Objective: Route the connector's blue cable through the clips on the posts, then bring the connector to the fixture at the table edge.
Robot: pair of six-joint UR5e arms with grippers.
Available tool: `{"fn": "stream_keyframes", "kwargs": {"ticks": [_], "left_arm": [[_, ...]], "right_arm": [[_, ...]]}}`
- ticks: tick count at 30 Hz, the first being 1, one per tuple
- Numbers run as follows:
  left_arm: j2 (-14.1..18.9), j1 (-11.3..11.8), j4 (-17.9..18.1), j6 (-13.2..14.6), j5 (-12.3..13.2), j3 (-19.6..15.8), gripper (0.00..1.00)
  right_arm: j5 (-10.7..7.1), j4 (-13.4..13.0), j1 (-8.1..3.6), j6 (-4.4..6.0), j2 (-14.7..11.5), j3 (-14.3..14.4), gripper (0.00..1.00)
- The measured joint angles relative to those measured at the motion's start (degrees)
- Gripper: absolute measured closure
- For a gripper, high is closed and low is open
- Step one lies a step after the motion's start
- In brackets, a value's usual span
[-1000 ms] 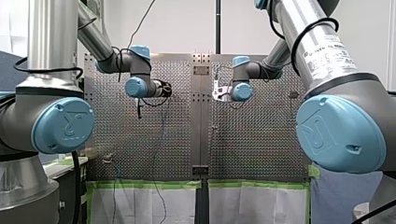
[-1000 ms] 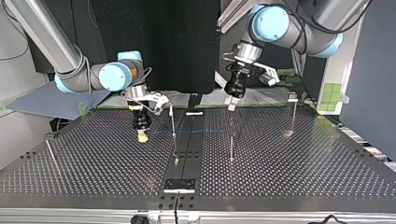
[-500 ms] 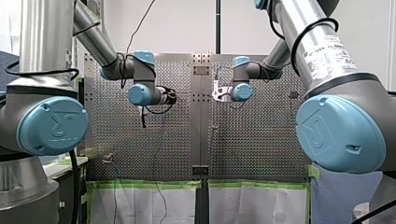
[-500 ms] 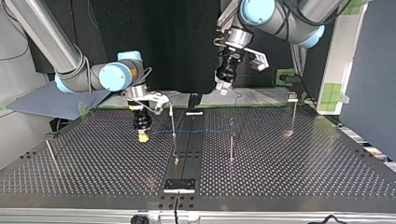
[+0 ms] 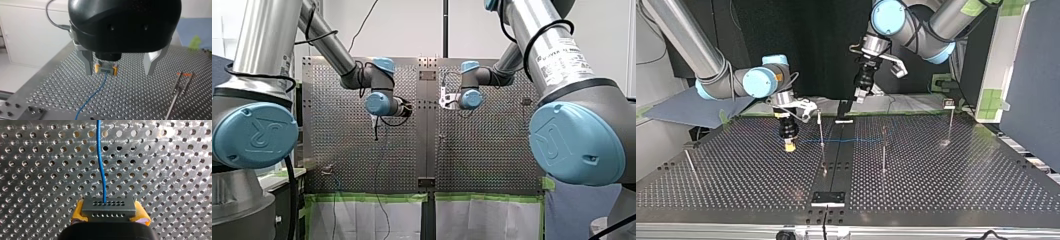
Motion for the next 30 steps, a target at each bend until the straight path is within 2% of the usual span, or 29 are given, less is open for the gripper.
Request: {"fn": "stream_keyframes", "kwargs": {"ticks": [6,20,30], "left_arm": [[-1.46,0.43,-0.95,0.67,-2.95,2.93,0.01],[-1.86,1.62,-3.13,2.89,-9.13,9.12,0.01],[-6.00,0.78,-4.47,4.00,-13.66,13.93,0.01]], "right_arm": [[-0.08,0.01,0.03,-0.03,0.07,0.00,1.00],[-0.13,0.02,0.28,-0.02,0.25,0.01,1.00],[-0.17,0.10,0.38,-0.06,0.34,0.01,1.00]]}}
